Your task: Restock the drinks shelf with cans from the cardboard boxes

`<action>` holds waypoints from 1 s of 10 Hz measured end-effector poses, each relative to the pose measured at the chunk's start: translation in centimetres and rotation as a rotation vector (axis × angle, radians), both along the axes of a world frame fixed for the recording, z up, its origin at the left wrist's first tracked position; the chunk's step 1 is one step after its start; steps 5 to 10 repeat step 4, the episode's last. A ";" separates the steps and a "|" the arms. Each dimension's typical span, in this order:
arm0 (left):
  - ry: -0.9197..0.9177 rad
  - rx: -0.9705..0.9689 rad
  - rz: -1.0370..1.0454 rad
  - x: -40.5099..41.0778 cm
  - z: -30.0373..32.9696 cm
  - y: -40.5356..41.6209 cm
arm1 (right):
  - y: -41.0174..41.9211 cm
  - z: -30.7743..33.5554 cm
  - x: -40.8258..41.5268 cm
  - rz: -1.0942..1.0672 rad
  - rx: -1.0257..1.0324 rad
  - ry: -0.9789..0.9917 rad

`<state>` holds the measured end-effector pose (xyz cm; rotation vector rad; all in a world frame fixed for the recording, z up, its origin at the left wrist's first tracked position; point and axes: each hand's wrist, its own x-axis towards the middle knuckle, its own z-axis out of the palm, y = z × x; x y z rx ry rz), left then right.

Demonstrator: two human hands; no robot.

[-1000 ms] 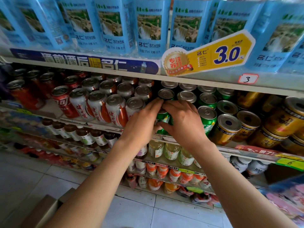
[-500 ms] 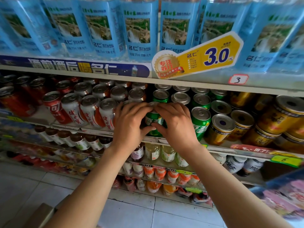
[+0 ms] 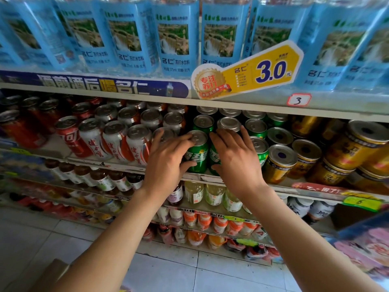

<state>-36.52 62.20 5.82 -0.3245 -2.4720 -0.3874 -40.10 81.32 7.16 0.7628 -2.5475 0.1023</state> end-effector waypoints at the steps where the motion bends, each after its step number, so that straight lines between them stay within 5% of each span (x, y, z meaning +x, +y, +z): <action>1: 0.011 -0.002 0.012 -0.1 0.0 0.3 | -0.1 -0.1 -0.1 0.012 -0.033 -0.001; 10: -0.085 -0.049 -0.008 0.3 1.0 0.2 | 0.5 0.9 0.7 0.093 -0.149 -0.087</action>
